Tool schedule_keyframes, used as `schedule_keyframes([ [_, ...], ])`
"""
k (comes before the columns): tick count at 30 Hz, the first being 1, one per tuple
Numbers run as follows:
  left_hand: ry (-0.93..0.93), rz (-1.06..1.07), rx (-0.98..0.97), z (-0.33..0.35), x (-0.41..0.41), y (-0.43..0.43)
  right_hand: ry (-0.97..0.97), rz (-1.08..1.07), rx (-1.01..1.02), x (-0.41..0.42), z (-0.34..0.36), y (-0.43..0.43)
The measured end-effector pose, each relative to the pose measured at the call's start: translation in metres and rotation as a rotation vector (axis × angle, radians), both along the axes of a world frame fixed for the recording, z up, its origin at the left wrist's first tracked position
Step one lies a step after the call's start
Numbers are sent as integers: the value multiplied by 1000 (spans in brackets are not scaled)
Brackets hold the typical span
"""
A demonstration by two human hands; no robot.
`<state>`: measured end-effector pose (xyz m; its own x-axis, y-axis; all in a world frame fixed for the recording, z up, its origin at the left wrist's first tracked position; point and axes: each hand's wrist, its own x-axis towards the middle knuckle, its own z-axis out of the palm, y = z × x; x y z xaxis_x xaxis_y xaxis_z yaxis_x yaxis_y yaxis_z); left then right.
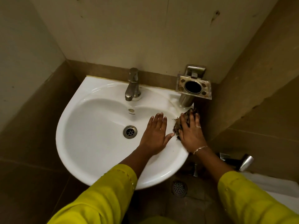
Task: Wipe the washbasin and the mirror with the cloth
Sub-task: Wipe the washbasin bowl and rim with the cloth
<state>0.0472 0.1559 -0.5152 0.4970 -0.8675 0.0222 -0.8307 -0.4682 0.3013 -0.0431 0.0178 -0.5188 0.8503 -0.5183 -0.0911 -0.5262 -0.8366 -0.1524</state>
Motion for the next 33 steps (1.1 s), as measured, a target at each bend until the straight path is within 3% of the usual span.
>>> schedule_keyframes([
  [9, -66, -17, 28, 3, 35, -5, 92, 51, -227, 53, 3, -12],
  [26, -72, 47, 84, -11, 96, 55, -41, -35, -125, 153, -1, 21],
  [33, -10, 143, -42, -7, 97, 68, -25, 161, -109, 179, -1, 47],
])
